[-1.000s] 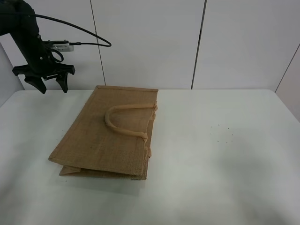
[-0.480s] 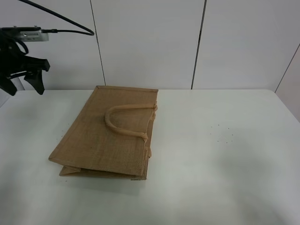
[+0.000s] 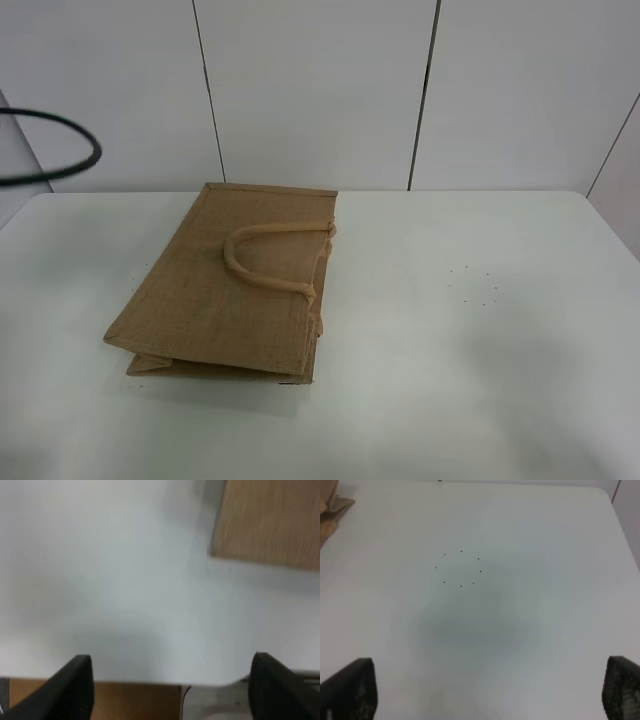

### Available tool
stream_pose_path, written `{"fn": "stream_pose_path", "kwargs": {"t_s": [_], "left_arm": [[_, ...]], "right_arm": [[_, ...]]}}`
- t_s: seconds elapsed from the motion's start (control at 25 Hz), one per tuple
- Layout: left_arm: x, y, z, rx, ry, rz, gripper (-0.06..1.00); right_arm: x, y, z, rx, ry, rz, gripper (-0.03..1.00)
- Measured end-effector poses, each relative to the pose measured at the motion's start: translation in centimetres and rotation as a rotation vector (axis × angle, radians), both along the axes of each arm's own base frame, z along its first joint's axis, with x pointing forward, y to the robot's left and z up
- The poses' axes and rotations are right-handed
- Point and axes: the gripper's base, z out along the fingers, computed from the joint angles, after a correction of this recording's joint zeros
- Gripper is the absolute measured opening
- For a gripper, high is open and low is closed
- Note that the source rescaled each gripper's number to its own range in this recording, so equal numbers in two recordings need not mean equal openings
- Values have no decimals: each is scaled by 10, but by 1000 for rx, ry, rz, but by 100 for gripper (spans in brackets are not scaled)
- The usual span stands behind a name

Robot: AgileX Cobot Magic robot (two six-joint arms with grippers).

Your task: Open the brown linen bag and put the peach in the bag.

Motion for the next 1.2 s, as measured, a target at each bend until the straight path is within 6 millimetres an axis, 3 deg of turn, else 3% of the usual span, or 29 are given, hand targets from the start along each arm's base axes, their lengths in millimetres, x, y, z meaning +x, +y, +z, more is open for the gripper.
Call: {"fn": "stream_pose_path", "kwargs": {"t_s": [0.16, 0.4, 1.2], "left_arm": [[-44, 1, -30, 9, -51, -28, 94], [-85, -2, -70, -32, -135, -62, 94], [-147, -2, -62, -30, -586, -100, 94]], "right_arm": [[0, 0, 0, 0, 0, 0, 100], [0, 0, 0, 0, 0, 0, 100], [0, 0, 0, 0, 0, 0, 100]]}}
